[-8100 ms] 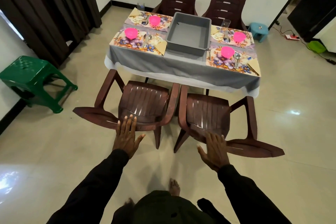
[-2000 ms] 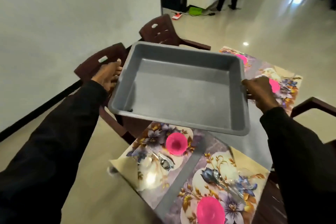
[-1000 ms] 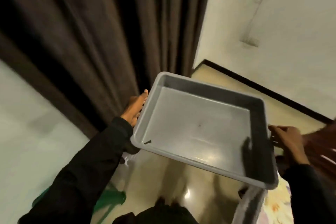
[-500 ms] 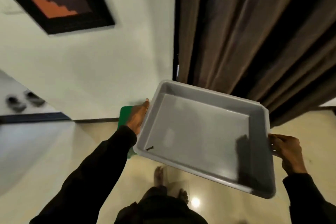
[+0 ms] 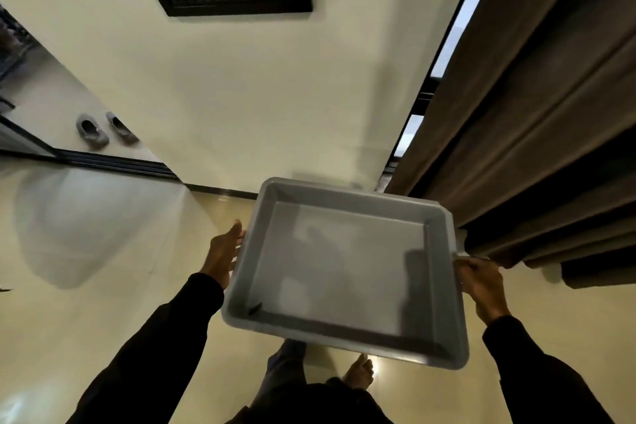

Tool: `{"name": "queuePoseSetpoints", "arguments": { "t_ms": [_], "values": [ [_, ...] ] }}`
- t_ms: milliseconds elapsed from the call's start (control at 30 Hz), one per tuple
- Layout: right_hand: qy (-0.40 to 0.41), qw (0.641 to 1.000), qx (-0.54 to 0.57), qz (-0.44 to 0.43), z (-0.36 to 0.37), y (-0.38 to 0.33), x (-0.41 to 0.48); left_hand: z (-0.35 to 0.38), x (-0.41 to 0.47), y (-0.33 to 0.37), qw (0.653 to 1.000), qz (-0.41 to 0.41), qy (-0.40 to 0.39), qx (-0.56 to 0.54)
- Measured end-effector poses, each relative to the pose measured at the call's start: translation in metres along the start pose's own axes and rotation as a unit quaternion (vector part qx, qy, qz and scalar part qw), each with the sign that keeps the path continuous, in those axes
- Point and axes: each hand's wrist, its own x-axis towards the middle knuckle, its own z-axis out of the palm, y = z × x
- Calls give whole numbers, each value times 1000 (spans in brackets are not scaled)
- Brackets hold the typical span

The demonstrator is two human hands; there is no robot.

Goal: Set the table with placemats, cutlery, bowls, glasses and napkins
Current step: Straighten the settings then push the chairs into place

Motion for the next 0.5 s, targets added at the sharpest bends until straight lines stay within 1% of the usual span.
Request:
{"name": "queuePoseSetpoints", "arguments": {
  "t_ms": [133,300,500],
  "values": [
    [-20,999,-10,49,65,-10,23,-29,67,-12,999,-38,19,5],
    [-34,997,-17,68,142,-5,62,-56,157,-28,997,-75,29,20],
    [-49,995,-23,84,210,3,119,-63,245,-32,995,-93,32,24]
  ]
}}
